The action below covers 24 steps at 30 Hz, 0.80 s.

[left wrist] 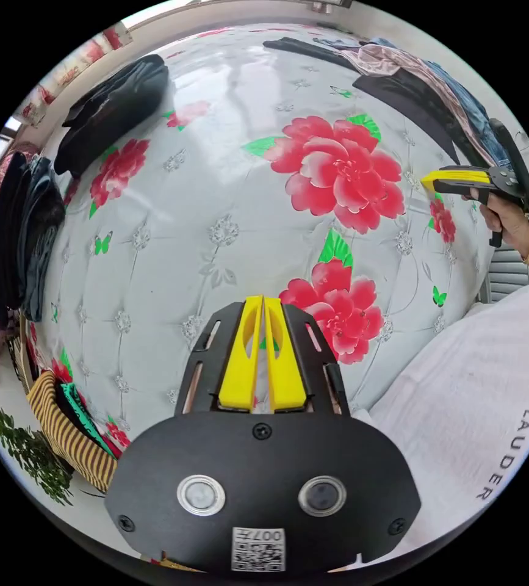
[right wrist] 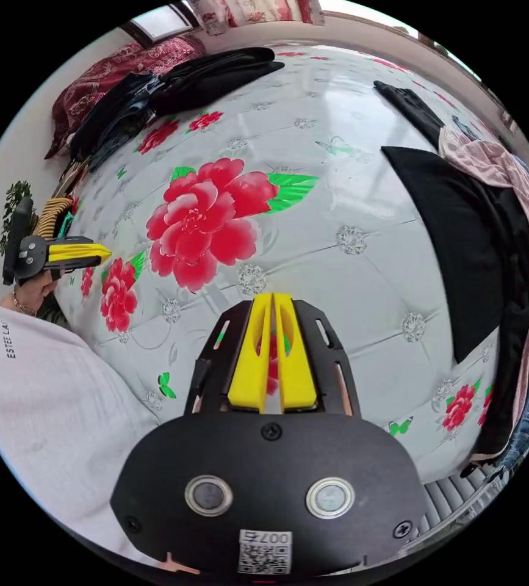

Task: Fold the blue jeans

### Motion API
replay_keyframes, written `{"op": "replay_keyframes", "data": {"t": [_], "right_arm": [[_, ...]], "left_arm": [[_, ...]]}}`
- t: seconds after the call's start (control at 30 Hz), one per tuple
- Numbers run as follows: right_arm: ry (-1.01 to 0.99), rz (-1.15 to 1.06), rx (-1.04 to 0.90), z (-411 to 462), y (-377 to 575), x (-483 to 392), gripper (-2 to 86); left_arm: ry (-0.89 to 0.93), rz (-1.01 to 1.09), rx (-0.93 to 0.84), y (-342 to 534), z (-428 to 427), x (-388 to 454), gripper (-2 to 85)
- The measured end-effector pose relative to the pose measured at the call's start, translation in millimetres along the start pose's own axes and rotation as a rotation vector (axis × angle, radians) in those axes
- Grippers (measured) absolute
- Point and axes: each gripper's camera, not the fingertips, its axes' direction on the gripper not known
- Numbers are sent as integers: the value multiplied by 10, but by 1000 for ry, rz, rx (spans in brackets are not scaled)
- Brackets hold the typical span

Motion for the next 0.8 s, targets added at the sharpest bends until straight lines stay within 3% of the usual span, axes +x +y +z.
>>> {"op": "replay_keyframes", "data": {"t": [0.13,0.27,0.37,0.5,0.57,0.7,0.8], "right_arm": [[-53,53,60,-130,75,207,16],[294,410,375,-993,606,1274,39],[612,661,434,-1647,1159,2159,52],[737,815,249,-1877,1687,3045,70],[615,870,58,-1596,1937,3521,78],[521,941,162,-1579,2077,3567,64],[625,830,99,-1522,1940,3364,32]], "left_arm": [[-141,119,-82,-307,16,498,-9],[-209,174,-92,-381,0,693,-10],[-233,145,-110,-473,-4,768,-10],[-243,121,-160,-621,2,804,-9],[-227,88,-172,-664,-1,764,-9],[-191,38,-157,-652,-13,653,-9],[-153,-32,-121,-579,-21,525,-9]]}}
